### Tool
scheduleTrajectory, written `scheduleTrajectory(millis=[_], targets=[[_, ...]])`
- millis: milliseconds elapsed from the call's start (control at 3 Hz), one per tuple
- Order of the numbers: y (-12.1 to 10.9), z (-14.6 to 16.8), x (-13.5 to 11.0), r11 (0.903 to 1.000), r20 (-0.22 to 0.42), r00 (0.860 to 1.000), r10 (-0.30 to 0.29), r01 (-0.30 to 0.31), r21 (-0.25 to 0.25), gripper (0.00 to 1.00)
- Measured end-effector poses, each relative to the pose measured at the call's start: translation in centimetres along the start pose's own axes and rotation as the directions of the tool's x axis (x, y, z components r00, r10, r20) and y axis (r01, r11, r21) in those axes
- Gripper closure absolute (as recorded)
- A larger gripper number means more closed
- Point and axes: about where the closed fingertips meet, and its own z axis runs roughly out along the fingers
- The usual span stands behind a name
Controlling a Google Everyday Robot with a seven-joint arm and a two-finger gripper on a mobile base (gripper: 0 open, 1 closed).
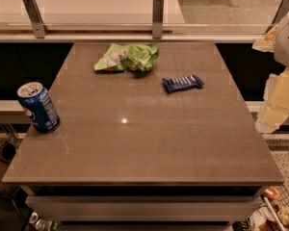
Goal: Move rxbar blueberry near pepsi can
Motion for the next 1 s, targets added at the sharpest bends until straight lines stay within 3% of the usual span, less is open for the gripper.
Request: scheduleTrajectory(millis=[333, 667, 1000], targets=[[-0.5, -0.1, -0.1, 1.0, 0.011, 1.0, -0.005, 0.005, 0.005, 0.0], [-3.0, 0.7, 0.4, 0.9999, 0.066, 0.998, -0.012, 0.012, 0.0, 0.0], [-7.1, 2.3, 1.2, 0.9999, 0.175, 0.985, -0.01, 0.012, -0.01, 0.0]])
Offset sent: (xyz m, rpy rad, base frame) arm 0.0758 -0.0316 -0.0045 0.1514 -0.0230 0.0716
